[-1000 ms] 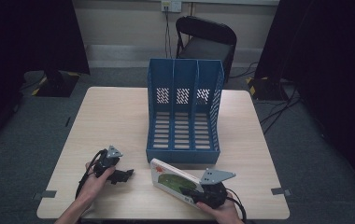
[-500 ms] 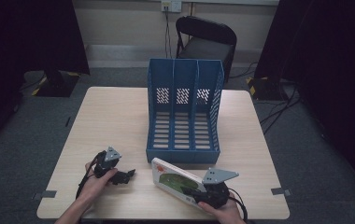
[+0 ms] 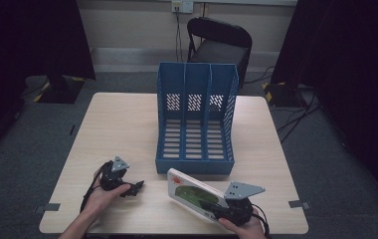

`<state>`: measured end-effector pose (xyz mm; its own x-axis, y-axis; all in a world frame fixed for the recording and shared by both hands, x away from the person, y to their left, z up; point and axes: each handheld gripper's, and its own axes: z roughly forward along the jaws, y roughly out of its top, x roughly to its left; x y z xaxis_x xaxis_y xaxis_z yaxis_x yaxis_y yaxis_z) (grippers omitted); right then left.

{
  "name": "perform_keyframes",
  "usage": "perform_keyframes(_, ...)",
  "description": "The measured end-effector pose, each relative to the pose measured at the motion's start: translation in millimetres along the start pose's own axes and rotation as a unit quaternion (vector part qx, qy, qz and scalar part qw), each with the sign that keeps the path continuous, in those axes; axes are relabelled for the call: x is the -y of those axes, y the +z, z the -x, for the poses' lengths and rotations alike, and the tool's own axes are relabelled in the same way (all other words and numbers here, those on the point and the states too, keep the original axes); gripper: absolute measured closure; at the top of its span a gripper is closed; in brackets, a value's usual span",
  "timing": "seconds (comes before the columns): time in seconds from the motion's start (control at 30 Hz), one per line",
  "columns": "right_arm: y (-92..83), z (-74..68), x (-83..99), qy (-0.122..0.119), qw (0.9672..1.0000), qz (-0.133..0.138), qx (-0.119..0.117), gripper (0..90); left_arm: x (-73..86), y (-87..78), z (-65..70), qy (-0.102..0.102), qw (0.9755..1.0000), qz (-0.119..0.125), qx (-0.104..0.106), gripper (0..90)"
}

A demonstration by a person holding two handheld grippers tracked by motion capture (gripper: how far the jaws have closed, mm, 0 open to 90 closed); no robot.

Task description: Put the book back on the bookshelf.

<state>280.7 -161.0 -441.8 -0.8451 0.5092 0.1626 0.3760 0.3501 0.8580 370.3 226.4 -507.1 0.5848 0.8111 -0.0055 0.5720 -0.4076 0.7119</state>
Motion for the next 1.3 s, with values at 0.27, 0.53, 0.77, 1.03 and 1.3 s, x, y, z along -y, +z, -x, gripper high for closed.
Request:
perform_keyframes(0.27,-11.8,-1.4,-2.9,0.004,0.9999,0.014,0.002,76.6,0.0,0.0,-0.1,0.001,1.0,0.0,0.0,0.0)
perform_keyframes(0.53,-22.0,-3.7,-10.1,0.002,0.9996,0.028,0.002,76.7,0.0,-0.1,-0.1,0.0,1.0,0.0,0.0,0.0)
perform_keyframes(0.77,-35.0,-1.2,-22.5,-0.01,0.9989,0.042,0.02,76.7,-0.1,-0.1,0.0,-0.001,1.0,0.0,0.0,0.0)
perform_keyframes(1.03,-48.5,13.9,-42.0,-0.008,0.9967,0.065,0.049,76.7,-0.1,0.1,0.2,-0.001,1.0,0.0,-0.001,0.0)
perform_keyframes(1.3,-48.8,33.5,-60.3,-0.002,0.9945,0.075,0.073,76.7,-0.1,0.1,0.1,-0.001,1.0,0.0,-0.001,0.0)
